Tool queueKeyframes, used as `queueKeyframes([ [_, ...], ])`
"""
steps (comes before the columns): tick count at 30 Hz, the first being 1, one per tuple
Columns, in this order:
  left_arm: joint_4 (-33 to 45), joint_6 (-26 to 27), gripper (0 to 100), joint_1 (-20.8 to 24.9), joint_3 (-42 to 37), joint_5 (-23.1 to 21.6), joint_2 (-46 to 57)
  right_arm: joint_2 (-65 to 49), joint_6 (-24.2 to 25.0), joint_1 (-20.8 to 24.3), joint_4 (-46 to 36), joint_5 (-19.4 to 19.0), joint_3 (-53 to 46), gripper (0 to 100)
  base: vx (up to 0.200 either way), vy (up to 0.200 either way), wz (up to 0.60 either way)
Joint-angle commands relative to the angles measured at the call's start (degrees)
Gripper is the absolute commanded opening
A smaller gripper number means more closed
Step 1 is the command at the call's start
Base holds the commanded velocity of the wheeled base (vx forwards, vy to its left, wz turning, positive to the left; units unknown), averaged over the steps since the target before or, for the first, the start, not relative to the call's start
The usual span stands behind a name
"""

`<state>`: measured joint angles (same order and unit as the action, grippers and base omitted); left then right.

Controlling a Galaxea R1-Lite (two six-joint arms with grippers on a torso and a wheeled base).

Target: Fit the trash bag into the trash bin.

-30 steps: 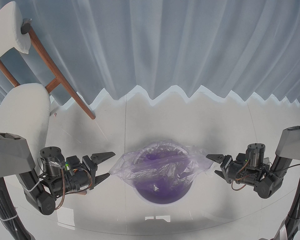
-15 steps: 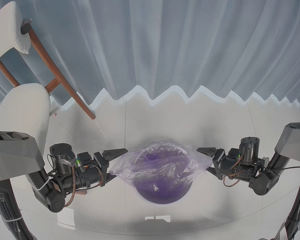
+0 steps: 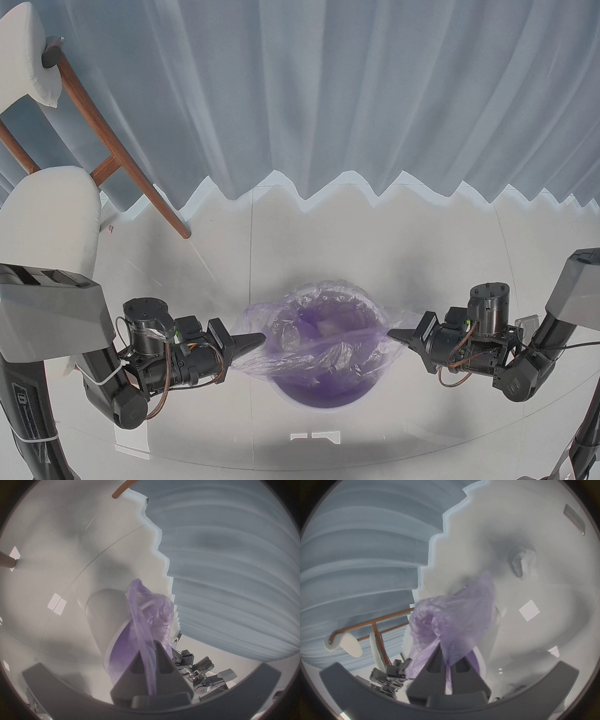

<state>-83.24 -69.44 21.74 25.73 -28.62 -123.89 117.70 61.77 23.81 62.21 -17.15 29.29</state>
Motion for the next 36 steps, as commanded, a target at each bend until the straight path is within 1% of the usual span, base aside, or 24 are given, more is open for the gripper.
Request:
queueKeyframes([
  [1, -0.2, 2.7, 0, 0.9, -6.6, 0.0, 2.1, -2.2, -7.7, 1.2, 0.7, 1.1, -8.5, 0, 0.000, 0.000, 0.00],
  [2, -0.2, 3.1, 0, 0.9, -6.7, 0.0, 2.0, -2.0, -8.5, 1.2, 0.9, 1.2, -8.9, 0, 0.000, 0.000, 0.00],
  [3, -0.2, 5.5, 0, 0.8, -8.2, 0.0, 1.5, -1.2, -12.5, 1.1, 2.0, 1.7, -11.4, 0, 0.000, 0.000, 0.00],
  [5, -0.3, 9.0, 0, 0.6, -9.8, 0.0, 1.0, 0.7, -15.1, 1.0, 4.4, 1.9, -13.5, 0, 0.000, 0.000, 0.00],
  [6, -0.3, 10.8, 0, 0.6, -10.4, 0.0, 0.4, 1.9, -15.9, 1.0, 6.5, 2.2, -14.4, 0, 0.000, 0.000, 0.00],
  [9, -0.3, 15.7, 0, 0.8, -11.5, 0.2, -2.3, 5.5, -16.2, 1.1, 12.9, 3.4, -16.2, 0, 0.000, 0.000, 0.00],
  [10, -0.3, 15.7, 0, 0.8, -11.5, 0.2, -2.3, 5.5, -16.2, 1.1, 12.9, 3.4, -16.2, 0, 0.000, 0.000, 0.00],
  [11, -0.3, 17.8, 0, 0.8, -11.8, 0.3, -3.5, 7.3, -16.4, 1.2, 15.8, 4.1, -17.1, 0, 0.000, 0.000, 0.00],
  [12, -0.3, 20.5, 0, 0.8, -12.0, 0.3, -4.8, 10.5, -17.1, 1.2, 20.2, 5.3, -18.2, 0, 0.000, 0.000, 0.00],
  [13, -0.3, 21.4, 0, 0.8, -12.0, 0.3, -5.3, 12.3, -17.8, 1.3, 22.6, 5.8, -18.9, 0, 0.000, 0.000, 0.00],
  [14, -0.3, 22.0, 0, 0.8, -12.0, 0.3, -5.7, 13.9, -18.6, 1.4, 24.6, 6.1, -19.5, 0, 0.000, 0.000, 0.00],
  [15, -0.3, 22.0, 0, 0.8, -12.0, 0.3, -5.7, 13.9, -18.6, 1.4, 24.6, 6.1, -19.5, 0, 0.000, 0.000, 0.00],
  [16, -0.3, 22.6, 0, 0.8, -12.0, 0.3, -6.0, 16.2, -19.6, 1.5, 27.3, 6.4, -20.6, 0, 0.000, 0.000, 0.00],
  [17, -0.3, 23.1, 0, 0.8, -12.0, 0.3, -6.6, 18.4, -21.5, 1.6, 27.8, 6.9, -21.5, 0, 0.000, 0.000, 0.00],
  [18, -0.3, 23.6, 0, 0.9, -12.0, 0.3, -6.9, 18.9, -22.3, 1.5, 27.8, 7.2, -21.7, 0, 0.000, 0.000, 0.00],
  [24, -0.6, 25.0, 0, 1.1, -12.0, 0.3, -7.0, 18.4, -22.4, 1.5, 27.8, 7.6, -19.9, 0, 0.000, 0.000, 0.00],
  [29, -4.0, 24.9, 0, 1.5, -12.0, 0.3, -7.3, 18.4, -22.4, 1.5, 27.8, 7.6, -18.4, 0, 0.000, 0.000, 0.00],
  [30, -4.8, 24.9, 0, 1.6, -12.0, 0.3, -7.8, 18.3, -22.4, 1.5, 27.8, 7.6, -18.0, 100, 0.000, 0.000, 0.00],
  [34, -5.4, 25.0, 0, 1.9, -12.1, 0.2, -8.4, 17.2, -22.0, 1.6, 27.8, 7.6, -15.8, 100, 0.000, 0.000, 0.00],
  [35, -5.4, 25.1, 0, 1.9, -12.5, 0.1, -8.4, 16.4, -21.3, 1.6, 27.8, 7.6, -15.4, 100, 0.000, 0.000, 0.00],
  [36, -5.4, 25.5, 0, 1.9, -12.9, 0.1, -8.4, 14.7, -19.5, 1.7, 27.8, 7.5, -15.4, 100, 0.000, 0.000, 0.00],
])
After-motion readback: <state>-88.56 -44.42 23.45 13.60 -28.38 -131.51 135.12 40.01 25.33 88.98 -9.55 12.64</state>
